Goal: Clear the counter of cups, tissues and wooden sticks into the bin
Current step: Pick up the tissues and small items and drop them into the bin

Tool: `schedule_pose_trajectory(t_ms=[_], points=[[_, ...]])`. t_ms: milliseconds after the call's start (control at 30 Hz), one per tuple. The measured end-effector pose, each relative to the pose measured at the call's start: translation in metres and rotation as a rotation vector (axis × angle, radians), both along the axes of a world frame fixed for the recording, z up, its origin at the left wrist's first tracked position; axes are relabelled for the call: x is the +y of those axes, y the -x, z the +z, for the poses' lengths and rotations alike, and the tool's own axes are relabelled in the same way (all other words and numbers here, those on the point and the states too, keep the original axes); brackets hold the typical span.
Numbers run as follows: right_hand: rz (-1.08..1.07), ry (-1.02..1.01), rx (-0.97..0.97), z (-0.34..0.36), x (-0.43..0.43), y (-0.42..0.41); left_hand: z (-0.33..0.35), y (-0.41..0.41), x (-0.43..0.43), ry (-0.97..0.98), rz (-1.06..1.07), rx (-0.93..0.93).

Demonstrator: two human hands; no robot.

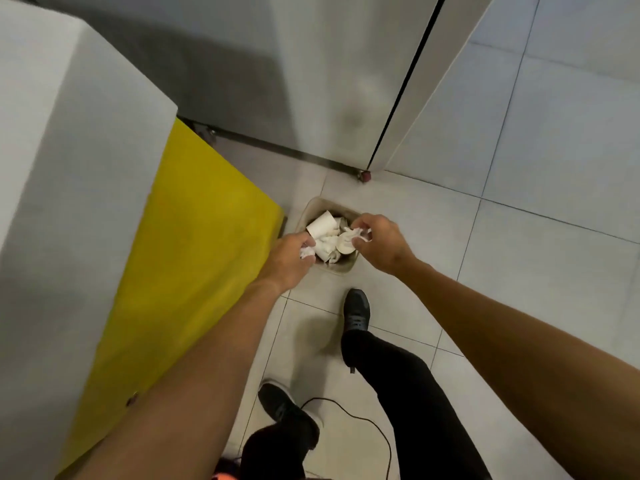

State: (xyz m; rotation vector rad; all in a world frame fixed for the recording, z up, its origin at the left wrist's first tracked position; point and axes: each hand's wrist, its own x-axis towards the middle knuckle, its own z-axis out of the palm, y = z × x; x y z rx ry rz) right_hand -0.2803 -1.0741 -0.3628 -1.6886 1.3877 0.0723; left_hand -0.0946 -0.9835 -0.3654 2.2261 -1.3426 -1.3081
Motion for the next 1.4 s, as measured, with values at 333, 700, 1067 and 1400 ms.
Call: schedule_pose_trajectory(t_ms=[333,700,1067,1400], points=[[-0.036,0.036,0.091,-0.075,-0.014,-0.023,-0.077,-0.006,-0.01,-0.021,0.034,-0.031],[0.052,0.054,0.047,0.009,0.028,-0.018,0.018,-0.016,0.028,0.054,-0.053,-0.067],[0.016,0.227,-0.143,0.177,0.111,-0.036,0.181,-0.036,0.094,0.35,-0.134,-0.175],[0.094,0.562,-0.364,0.338,0.179,-0.085,0.339,-0.083,0.183,0.72,-0.133,-0.186]])
